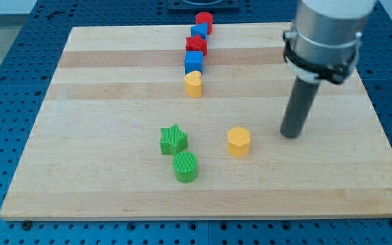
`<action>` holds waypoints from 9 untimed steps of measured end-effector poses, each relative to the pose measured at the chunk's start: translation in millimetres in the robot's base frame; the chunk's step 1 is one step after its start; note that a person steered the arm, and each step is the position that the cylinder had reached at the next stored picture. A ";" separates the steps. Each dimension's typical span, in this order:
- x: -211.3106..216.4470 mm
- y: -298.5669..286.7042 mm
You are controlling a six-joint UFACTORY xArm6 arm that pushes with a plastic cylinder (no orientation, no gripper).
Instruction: Slide the yellow hexagon closer to the yellow heart
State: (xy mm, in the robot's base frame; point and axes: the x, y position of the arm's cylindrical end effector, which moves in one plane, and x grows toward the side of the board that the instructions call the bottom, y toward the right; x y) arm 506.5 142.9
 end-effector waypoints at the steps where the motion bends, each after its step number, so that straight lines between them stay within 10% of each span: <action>1: 32.5 -9.0; 9: -7.8 -87.7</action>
State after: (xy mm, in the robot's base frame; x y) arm 498.7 55.3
